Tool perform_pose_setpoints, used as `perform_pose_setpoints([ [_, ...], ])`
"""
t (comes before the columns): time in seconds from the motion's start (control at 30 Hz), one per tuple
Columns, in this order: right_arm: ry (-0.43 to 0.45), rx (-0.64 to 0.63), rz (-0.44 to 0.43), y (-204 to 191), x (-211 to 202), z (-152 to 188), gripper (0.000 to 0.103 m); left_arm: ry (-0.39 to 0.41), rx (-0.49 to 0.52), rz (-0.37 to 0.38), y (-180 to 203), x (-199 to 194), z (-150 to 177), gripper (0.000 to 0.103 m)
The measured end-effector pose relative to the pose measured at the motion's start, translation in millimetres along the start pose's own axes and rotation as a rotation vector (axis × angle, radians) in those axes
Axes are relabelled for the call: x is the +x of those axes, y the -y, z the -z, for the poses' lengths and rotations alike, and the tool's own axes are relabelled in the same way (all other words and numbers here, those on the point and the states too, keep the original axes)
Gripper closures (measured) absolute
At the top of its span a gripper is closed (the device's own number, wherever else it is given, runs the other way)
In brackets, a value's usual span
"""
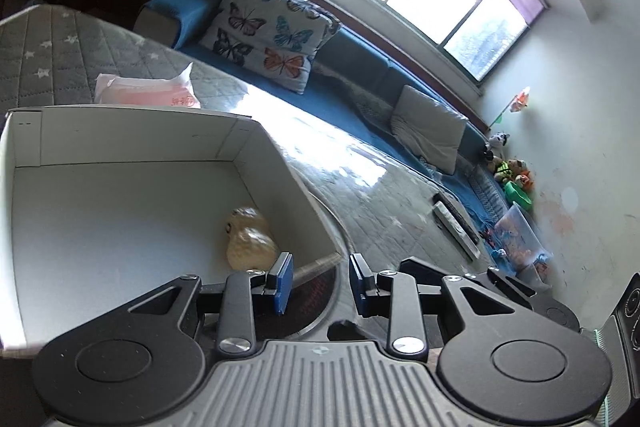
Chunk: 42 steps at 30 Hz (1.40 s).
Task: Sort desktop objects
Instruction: 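Open both grippers to release the peanut toy inside the box, then move both grippers back to the white plush rabbit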
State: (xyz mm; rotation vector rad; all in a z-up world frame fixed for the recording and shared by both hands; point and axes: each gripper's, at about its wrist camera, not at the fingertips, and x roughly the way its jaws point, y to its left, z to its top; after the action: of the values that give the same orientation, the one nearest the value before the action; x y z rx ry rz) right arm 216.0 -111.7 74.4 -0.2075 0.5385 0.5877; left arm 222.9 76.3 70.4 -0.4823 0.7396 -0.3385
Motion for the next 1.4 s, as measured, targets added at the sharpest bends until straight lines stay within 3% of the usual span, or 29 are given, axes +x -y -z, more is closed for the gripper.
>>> perform_pose_setpoints([
  [0.23,0.047,-0.003,0.045,-8.7,-46.6,28.8,0.019,0.025,0.054,0.000,20.0,-27.7,34.4,0.070],
  [0.33,0.061,0.010,0.061,-10.8,-63.4,42.3,0.008,0.022,0.083,-0.005,27.6,-31.3,47.4,0.070],
  [0.5,0.084,0.018,0.094,-18.2,-83.2,61.6,0.000,0.012,0.111,-0.008,38.0,-35.1,69.0,0.070],
  [0.77,0.085,0.047,0.142,-18.1,-100.9,90.1,0.000,0.001,0.130,-0.004,43.7,-41.7,96.2,0.070],
  [1.4,-0.049,0.175,0.079,-4.7,-102.1,153.3,0.000,-0.118,0.199,0.050,53.7,-25.6,143.3,0.070],
])
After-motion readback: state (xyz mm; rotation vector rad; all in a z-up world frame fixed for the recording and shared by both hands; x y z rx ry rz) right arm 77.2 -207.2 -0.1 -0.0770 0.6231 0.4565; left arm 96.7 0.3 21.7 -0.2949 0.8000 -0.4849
